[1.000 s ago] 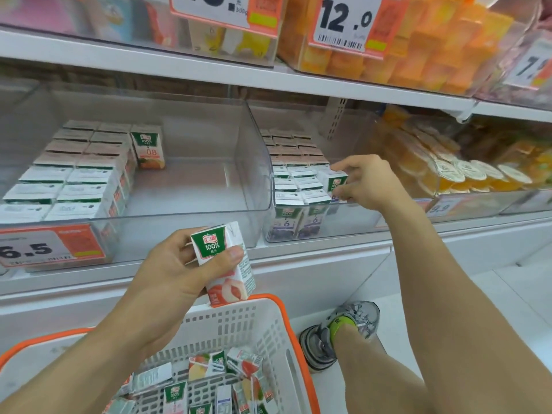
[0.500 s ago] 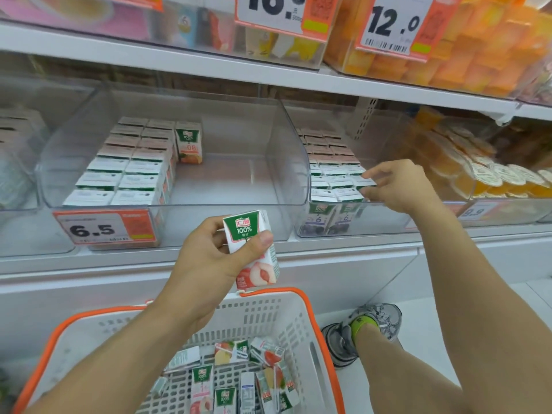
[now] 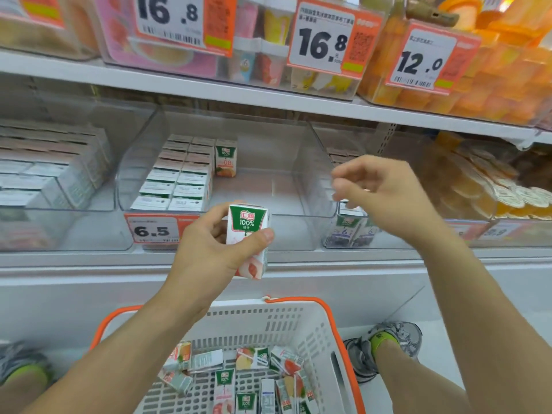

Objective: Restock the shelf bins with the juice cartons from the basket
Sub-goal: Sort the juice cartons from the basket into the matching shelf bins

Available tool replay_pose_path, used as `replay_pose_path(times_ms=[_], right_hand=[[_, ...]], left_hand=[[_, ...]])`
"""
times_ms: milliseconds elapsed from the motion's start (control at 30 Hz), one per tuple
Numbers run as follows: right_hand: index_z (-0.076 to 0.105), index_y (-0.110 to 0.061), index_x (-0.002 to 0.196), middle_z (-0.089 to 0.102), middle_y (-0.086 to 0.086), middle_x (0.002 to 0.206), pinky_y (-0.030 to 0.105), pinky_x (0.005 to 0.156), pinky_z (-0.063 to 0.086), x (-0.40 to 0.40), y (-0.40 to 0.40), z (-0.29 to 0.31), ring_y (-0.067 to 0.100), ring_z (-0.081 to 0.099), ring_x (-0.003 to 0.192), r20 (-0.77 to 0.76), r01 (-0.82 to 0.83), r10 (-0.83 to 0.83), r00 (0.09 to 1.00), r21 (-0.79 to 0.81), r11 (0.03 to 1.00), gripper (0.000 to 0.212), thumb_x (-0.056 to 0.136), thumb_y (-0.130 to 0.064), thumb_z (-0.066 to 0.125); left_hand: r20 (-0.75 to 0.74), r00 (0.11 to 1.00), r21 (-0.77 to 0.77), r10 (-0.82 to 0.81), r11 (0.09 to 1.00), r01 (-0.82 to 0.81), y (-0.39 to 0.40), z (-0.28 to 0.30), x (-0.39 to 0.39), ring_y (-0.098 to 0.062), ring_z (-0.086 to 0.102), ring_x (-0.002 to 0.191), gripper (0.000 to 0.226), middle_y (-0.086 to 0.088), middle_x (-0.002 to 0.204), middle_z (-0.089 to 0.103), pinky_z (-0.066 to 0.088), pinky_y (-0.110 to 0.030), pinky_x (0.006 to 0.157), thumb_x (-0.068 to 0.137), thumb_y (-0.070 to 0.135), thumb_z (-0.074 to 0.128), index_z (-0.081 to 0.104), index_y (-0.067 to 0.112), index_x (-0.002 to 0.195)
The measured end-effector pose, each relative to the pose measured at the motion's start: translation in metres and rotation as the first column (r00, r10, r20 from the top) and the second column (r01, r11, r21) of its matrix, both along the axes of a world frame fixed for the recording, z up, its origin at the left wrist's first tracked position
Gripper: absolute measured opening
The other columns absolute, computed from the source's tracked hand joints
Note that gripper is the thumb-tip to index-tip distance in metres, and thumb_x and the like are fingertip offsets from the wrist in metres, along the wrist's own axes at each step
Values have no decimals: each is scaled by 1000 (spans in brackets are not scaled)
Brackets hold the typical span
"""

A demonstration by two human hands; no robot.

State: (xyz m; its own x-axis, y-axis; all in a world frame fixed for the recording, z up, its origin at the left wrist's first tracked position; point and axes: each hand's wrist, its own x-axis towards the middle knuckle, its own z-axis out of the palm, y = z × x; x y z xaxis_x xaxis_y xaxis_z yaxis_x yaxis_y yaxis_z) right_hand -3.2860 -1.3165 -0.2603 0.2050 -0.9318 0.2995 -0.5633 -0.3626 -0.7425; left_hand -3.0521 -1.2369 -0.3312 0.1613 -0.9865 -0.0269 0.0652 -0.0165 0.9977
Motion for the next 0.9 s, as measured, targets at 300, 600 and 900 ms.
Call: replay_pose_path(times_ms=[300, 600, 900], right_hand=[[55, -29, 130, 64, 5, 112, 39, 78, 60, 146, 44, -24, 23, 72, 84, 176, -528, 499, 849, 226, 819, 62, 79, -4, 81], [64, -34, 117, 65, 9, 112, 39, 69, 60, 259, 53, -19, 30, 73, 74, 112, -629, 619, 777, 142, 764, 53, 73, -13, 87], [63, -33, 116, 66, -15, 106, 26, 61, 57, 314, 51, -21, 5, 71, 81, -60, -573, 571, 819, -37, 819, 49, 75, -23, 86]], left_hand=[[186, 977, -134, 104, 988, -79, 36, 28, 82, -16, 61, 50, 17, -8, 77, 74, 53, -27, 52, 84, 17, 76, 74, 23, 100], [417, 887, -168, 200, 976, -141, 68, 24, 192, -5, 67, 92, 33, 11, 111, 69, 57, -39, 85, 91, 35, 64, 63, 41, 123], [818, 570, -100, 71, 995, 21, 52, 56, 269, 2, 62, 82, 37, 16, 89, 67, 51, -25, 76, 82, 27, 78, 62, 40, 113]])
